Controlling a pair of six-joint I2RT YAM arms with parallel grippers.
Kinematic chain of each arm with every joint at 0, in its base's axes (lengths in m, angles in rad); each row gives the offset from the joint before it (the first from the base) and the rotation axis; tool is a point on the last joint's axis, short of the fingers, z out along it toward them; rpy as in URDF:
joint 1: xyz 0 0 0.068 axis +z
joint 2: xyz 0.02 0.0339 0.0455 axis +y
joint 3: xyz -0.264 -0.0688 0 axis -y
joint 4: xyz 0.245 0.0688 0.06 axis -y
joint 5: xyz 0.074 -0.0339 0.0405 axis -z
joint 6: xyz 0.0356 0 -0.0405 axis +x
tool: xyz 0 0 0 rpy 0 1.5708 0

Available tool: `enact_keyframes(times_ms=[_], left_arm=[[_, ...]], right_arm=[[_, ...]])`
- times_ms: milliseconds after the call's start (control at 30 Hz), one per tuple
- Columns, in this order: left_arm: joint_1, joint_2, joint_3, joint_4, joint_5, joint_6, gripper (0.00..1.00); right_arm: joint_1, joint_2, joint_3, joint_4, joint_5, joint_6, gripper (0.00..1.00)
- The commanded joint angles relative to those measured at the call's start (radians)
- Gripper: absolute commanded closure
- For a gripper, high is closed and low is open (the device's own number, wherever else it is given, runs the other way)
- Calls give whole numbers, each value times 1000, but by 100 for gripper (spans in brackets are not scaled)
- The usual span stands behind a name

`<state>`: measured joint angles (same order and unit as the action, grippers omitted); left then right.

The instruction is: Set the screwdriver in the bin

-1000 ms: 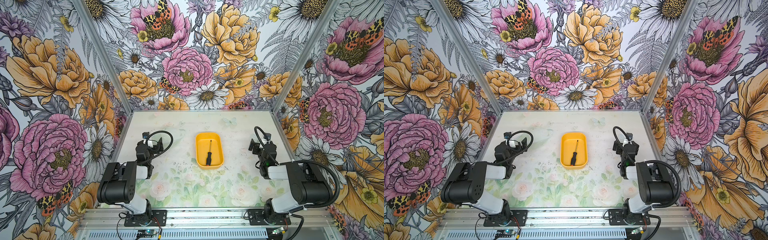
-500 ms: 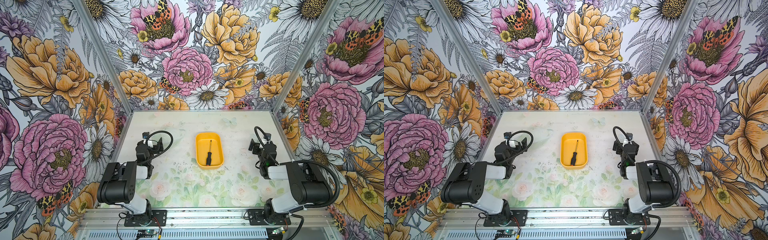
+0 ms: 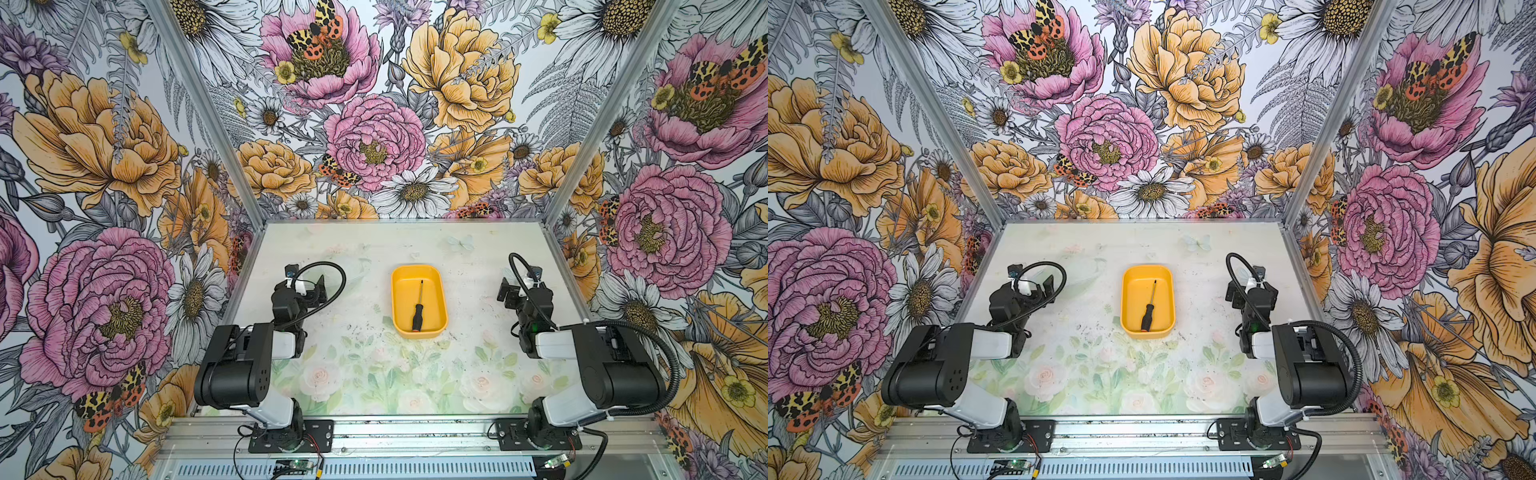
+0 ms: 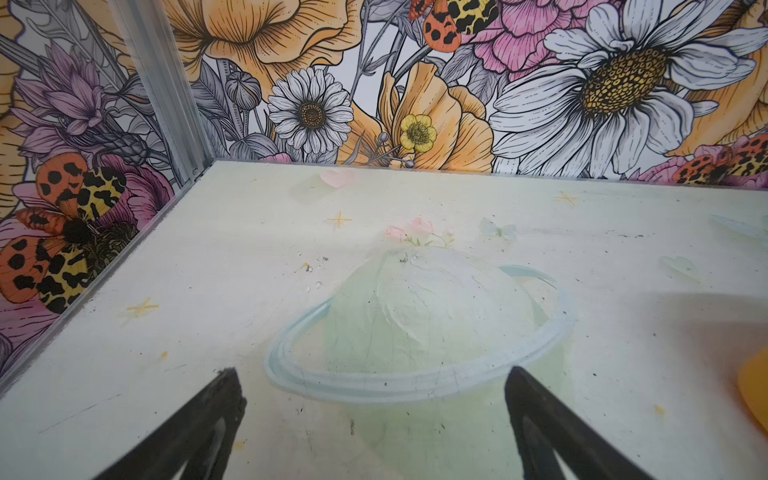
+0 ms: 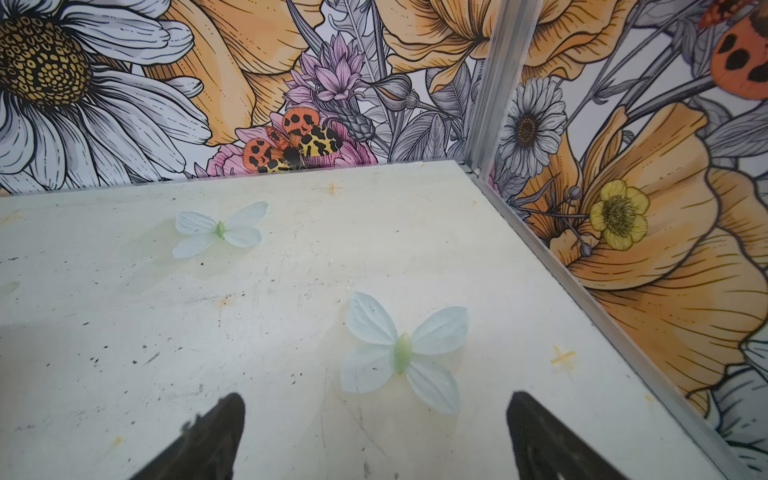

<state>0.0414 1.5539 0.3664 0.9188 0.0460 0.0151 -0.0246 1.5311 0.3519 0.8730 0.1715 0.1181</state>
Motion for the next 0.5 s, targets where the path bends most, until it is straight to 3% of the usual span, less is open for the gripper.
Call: enact_keyframes(times_ms=[0,467], left_arm=[[-5,-2,11,23,2,2,1],[-6,-2,11,23,-1,5,1]], right_arm=[[5,0,20,24,13,-2,0],[5,1,23,19,11,-4,1]])
